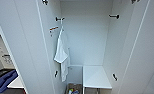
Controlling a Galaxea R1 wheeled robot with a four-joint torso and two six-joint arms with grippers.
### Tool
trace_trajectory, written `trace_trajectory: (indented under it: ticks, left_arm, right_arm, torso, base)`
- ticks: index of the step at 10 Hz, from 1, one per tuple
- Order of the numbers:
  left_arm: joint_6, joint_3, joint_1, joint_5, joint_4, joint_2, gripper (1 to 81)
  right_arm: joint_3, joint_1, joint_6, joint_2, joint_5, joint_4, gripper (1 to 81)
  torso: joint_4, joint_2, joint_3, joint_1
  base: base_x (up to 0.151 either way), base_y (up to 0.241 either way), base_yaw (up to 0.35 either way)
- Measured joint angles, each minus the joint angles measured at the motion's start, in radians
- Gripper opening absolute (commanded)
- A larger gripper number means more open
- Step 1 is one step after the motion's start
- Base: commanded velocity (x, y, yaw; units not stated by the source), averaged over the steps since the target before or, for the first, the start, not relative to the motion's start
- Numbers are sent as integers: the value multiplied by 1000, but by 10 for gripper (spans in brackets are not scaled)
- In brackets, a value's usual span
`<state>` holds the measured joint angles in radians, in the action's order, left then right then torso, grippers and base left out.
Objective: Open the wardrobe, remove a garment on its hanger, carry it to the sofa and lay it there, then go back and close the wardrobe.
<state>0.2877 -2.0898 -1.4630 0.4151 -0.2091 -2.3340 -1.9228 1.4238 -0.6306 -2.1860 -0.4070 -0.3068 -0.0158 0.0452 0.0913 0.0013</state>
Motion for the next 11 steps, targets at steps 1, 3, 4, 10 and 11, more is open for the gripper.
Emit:
trace_trajectory:
  ticks: [1, 3, 4, 10, 11]
  left_arm:
    - [31, -7, 36, 34, 9, 80, 811]
    - [147, -4, 89, 58, 0, 176, 811]
    - [228, 1, 125, 61, -25, 200, 811]
    - [444, -34, 424, -54, -120, 243, 811]
    - [451, -34, 481, -101, -127, 249, 811]
  right_arm:
    - [-26, -5, -35, 0, -14, 0, 811]
    - [-82, -25, -107, 1, -25, 0, 811]
    - [-114, -43, -155, 4, -31, 0, 811]
    - [-205, -232, -500, 85, -30, -4, 811]
    - [-206, -266, -536, 95, -30, -6, 811]
  torso:
    - [0, 0, 0, 0]
    - [0, 0, 0, 0]
    - [0, 0, 0, 0]
    - [0, -1, 1, 1]
    - [0, -2, 1, 1]
  base:
    - [0, 0, 0]
    - [0, 0, 0]
    - [0, 0, 0]
    - [0, 0, 0]
    - [0, 0, 0]
